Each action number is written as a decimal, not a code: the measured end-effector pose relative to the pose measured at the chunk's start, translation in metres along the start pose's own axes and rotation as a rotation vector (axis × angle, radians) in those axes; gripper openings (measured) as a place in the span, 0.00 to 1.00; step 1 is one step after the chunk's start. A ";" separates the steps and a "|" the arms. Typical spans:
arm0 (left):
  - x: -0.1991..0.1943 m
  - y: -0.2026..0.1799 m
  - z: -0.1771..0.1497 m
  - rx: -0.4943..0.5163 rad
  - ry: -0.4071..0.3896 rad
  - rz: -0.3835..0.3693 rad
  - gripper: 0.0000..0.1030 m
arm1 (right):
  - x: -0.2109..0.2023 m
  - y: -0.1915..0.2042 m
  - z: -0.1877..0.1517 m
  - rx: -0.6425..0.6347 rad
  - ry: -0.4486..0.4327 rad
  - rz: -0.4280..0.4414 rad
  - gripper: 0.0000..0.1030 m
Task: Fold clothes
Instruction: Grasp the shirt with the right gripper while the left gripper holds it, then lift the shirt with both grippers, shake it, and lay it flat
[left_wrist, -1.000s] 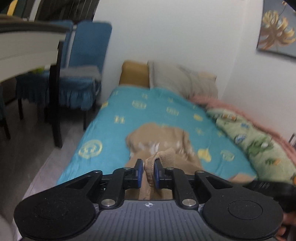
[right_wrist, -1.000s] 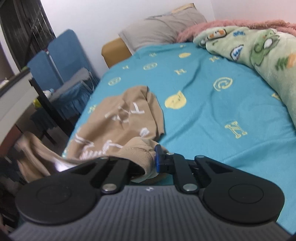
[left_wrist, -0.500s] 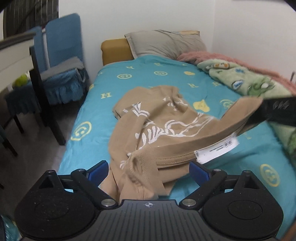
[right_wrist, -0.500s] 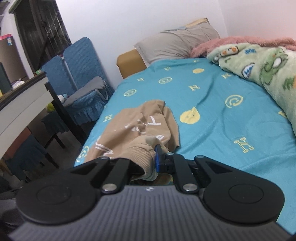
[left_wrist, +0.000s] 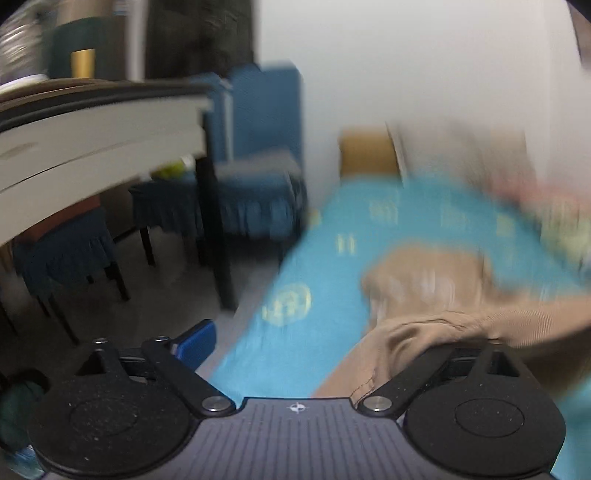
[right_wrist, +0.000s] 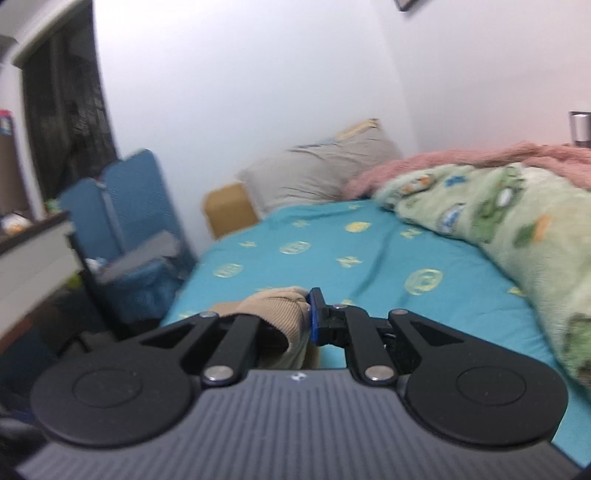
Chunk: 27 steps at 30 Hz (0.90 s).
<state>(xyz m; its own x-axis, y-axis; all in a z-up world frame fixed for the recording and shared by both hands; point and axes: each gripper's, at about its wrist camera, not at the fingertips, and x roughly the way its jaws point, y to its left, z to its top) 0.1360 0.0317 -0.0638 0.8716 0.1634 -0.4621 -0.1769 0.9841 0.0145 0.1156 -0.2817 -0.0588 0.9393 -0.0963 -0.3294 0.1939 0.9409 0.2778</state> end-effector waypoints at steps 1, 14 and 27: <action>-0.007 0.006 0.004 -0.032 -0.039 -0.003 0.97 | 0.005 -0.001 -0.002 -0.009 0.020 -0.017 0.15; -0.091 0.020 0.049 -0.159 -0.280 -0.035 0.97 | -0.043 -0.002 0.047 -0.003 -0.111 -0.057 0.73; -0.287 0.034 0.227 -0.205 -0.633 -0.146 0.97 | -0.229 0.040 0.245 -0.012 -0.430 0.076 0.73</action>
<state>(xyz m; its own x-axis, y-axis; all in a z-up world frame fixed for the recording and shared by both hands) -0.0163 0.0336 0.2711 0.9816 0.1007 0.1625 -0.0661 0.9764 -0.2056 -0.0221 -0.3022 0.2490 0.9838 -0.1505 0.0979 0.1185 0.9539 0.2756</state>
